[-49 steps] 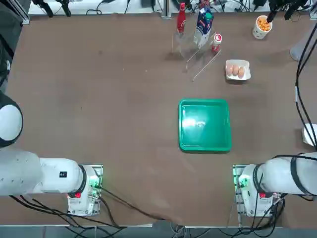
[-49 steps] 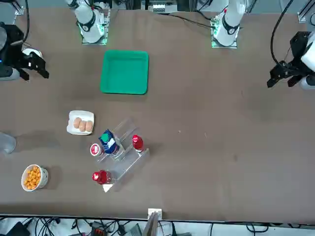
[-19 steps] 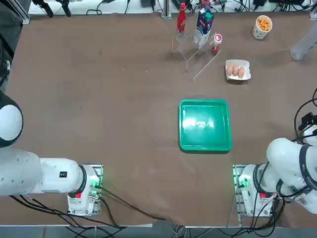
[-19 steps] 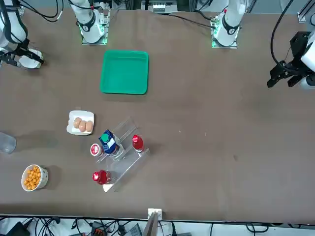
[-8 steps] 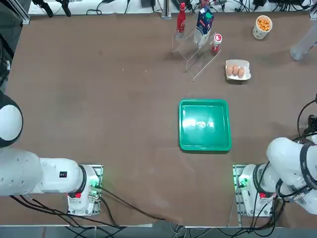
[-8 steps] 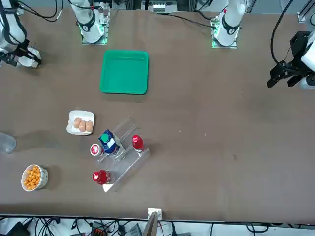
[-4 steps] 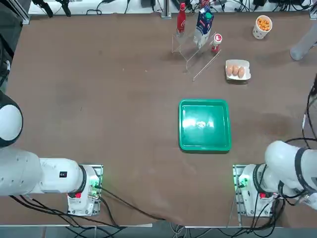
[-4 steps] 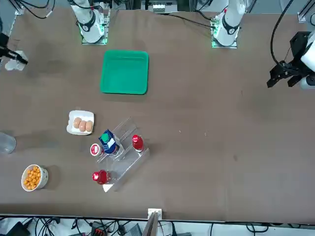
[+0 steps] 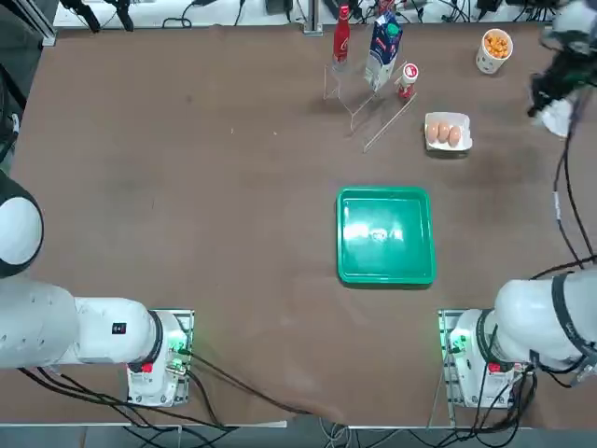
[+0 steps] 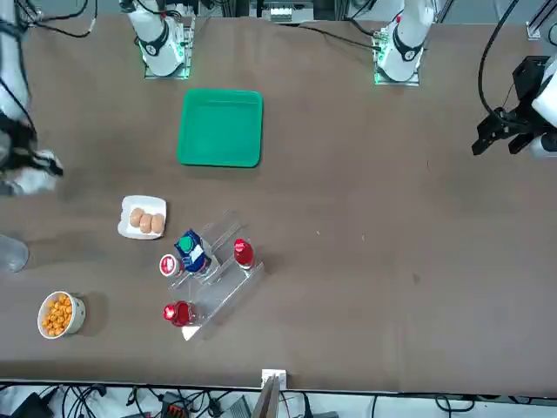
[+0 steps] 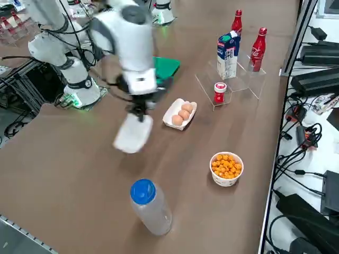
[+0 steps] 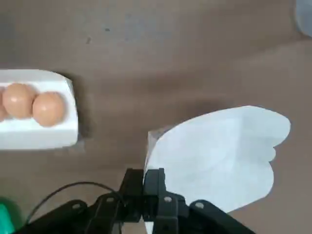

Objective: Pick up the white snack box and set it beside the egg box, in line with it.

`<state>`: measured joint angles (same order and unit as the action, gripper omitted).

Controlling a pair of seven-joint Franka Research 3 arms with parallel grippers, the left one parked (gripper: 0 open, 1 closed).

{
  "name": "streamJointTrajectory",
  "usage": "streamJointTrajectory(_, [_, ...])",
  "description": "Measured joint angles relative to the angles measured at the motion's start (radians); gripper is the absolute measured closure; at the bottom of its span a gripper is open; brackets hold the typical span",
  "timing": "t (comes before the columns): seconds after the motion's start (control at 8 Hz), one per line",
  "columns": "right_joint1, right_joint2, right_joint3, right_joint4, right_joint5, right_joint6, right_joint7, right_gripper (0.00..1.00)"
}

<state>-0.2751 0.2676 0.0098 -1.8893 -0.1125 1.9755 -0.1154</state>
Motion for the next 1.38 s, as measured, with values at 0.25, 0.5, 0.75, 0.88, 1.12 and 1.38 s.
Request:
streamJointTrajectory(0.25, [0.072,0.141,-0.004,0.034,-0.083,0.055,0.140,0.98])
streamJointTrajectory(0.5, [0.073,0.211,-0.019,0.040,-0.095,0.080,0.156,0.98])
streamJointTrajectory(0.75, [0.074,0.227,-0.021,0.043,-0.126,0.111,0.162,0.98])
streamJointTrajectory(0.88, [0.077,0.227,-0.021,0.044,-0.140,0.136,0.162,0.98])
streamJointTrajectory(1.12, [0.095,0.242,-0.020,0.044,-0.146,0.166,0.163,0.98])
streamJointTrajectory(1.38, [0.114,0.262,-0.020,0.044,-0.146,0.169,0.174,0.98])
